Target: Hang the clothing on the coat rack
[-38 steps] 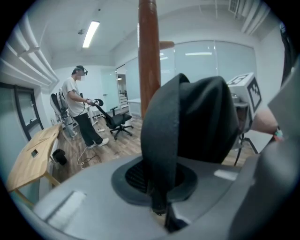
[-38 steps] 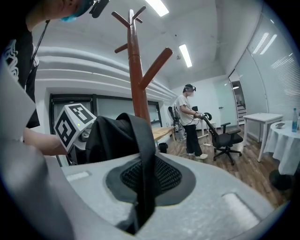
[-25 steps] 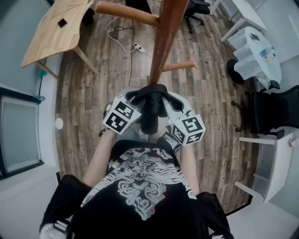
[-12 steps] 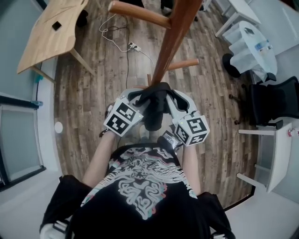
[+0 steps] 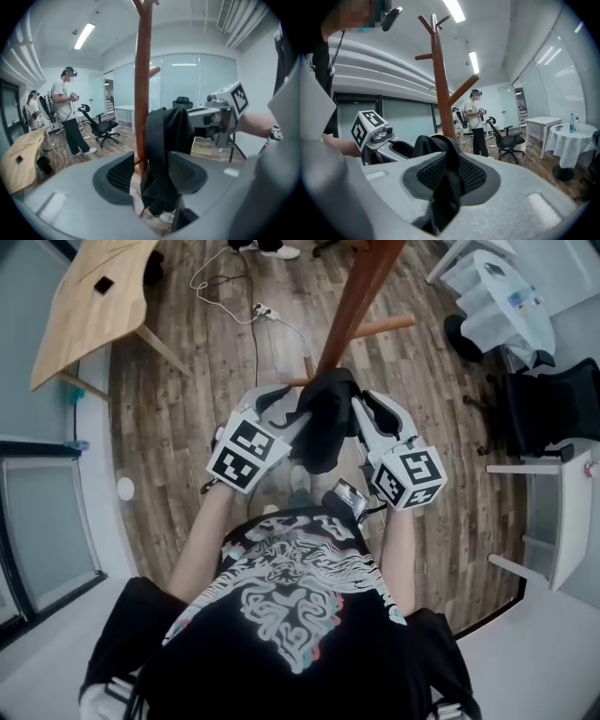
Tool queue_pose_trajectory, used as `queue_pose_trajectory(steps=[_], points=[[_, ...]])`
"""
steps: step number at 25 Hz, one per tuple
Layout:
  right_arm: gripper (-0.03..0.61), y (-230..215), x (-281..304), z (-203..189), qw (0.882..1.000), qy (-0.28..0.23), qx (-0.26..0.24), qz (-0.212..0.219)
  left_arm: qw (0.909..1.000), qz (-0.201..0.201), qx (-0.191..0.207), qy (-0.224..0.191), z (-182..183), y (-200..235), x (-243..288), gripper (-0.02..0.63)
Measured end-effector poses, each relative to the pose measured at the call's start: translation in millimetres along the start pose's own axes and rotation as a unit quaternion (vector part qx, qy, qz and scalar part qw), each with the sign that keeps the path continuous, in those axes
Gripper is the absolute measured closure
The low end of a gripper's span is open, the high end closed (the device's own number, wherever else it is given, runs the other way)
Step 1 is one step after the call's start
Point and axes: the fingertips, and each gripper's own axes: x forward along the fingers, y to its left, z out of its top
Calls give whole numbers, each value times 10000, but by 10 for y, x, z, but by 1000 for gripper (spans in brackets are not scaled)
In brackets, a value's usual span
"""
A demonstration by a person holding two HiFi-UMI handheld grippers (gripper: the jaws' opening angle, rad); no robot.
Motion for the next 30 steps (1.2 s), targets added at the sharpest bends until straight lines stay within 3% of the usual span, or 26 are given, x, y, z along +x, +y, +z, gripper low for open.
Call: queue_pose_trajectory(steps=[12, 18, 20, 24, 25, 30], points=[[495, 534, -759, -189, 9971, -240, -64, -716, 9977, 55, 144, -656, -135, -381, -601, 436], [503, 921, -1176, -269, 9952, -428, -106, -872, 9893, 167, 77, -1448, -87, -636, -1010, 436], [505, 1079, -1275, -334, 9948, -398, -160, -928, 9875, 230, 26, -1556, -136, -705, -1129, 455], [523, 1342, -1533, -362, 9922, -418, -346, -1123, 9800, 80, -182, -1978, -188, -944, -1371, 624], [574, 1371, -1599, -331, 9910, -465, -385, -1197, 9788, 14, -240, -2032, -190, -999, -1401, 624], [578, 1496, -1773, -266, 9891, -780, -431, -1173, 9822, 143, -151, -1866, -241, -1150, -1538, 624]])
